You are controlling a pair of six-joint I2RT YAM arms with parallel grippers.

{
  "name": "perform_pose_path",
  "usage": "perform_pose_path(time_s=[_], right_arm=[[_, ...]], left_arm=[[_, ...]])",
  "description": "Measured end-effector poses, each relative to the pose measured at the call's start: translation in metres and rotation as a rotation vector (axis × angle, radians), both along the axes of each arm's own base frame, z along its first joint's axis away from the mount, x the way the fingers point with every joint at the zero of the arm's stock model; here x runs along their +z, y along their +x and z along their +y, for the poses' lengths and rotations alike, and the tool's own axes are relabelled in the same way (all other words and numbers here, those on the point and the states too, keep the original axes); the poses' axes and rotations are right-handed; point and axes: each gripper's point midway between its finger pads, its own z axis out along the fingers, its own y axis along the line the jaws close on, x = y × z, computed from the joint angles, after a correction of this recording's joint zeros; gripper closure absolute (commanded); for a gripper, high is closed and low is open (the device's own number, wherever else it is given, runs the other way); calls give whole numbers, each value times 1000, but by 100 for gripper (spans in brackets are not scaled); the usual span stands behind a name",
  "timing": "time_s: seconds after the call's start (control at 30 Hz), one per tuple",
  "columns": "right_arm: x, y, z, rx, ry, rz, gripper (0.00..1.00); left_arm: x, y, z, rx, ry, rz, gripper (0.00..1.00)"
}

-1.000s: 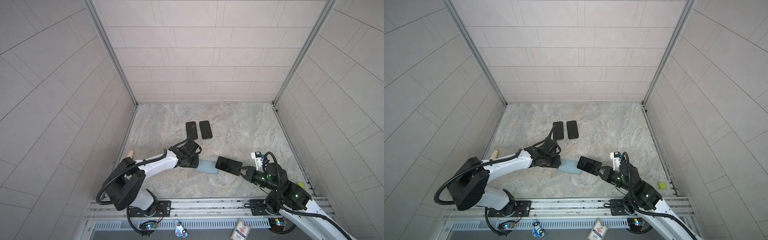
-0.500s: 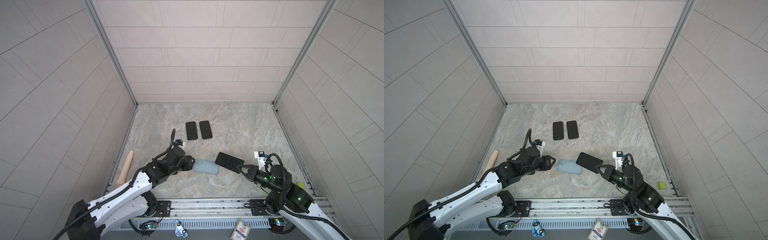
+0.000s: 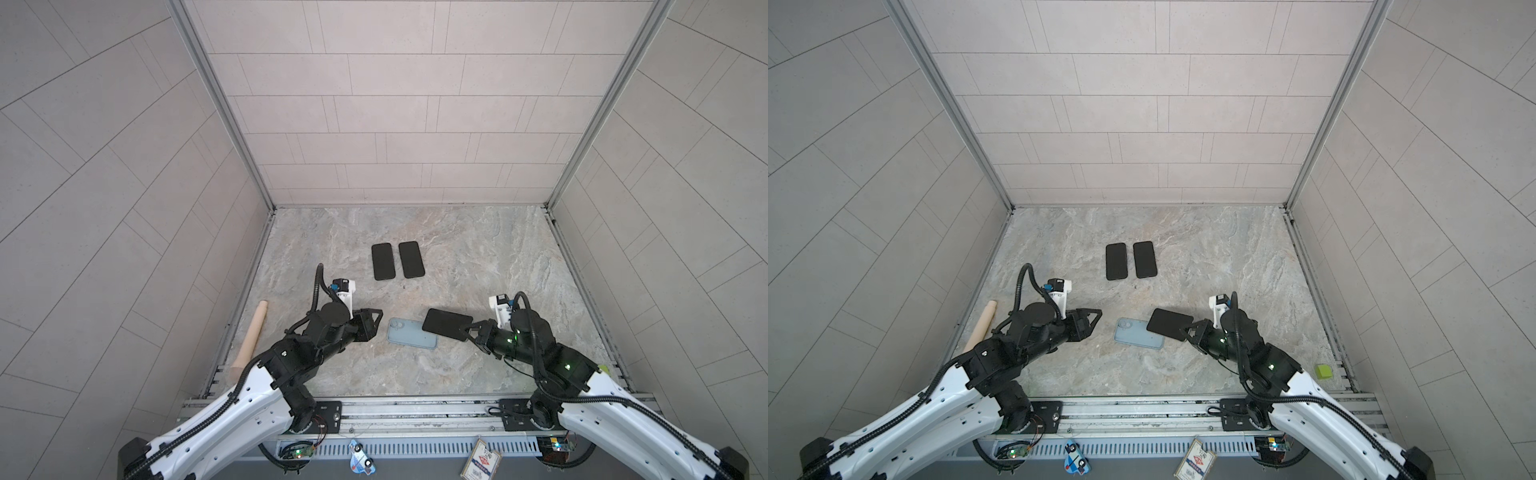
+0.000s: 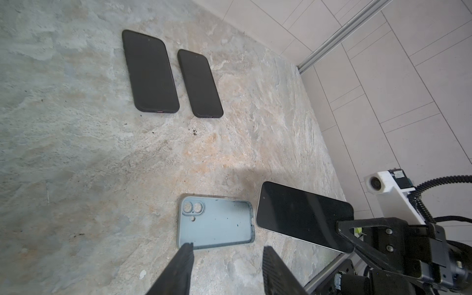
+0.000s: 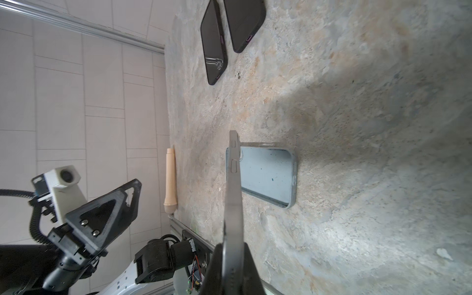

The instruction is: Put the phone into the phone case

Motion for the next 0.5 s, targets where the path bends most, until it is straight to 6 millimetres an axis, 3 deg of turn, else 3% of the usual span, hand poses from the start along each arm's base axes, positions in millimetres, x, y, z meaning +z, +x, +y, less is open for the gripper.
perform_pose_path(time_s=[0.17, 0.27, 0.37, 0.5], right_arm=[[39, 23, 19, 39, -25, -63, 100], [53, 29, 22, 35, 2, -111, 100], [48, 32, 24, 22, 28, -109, 100], [25, 32, 28, 38, 10, -63, 100]], left_arm=[[-5, 4, 9, 9, 76, -21, 48], [-1, 6, 14, 14, 95, -44, 37], [4, 7, 22, 32, 91, -61, 32], [13, 14, 38, 88, 55, -77, 4]])
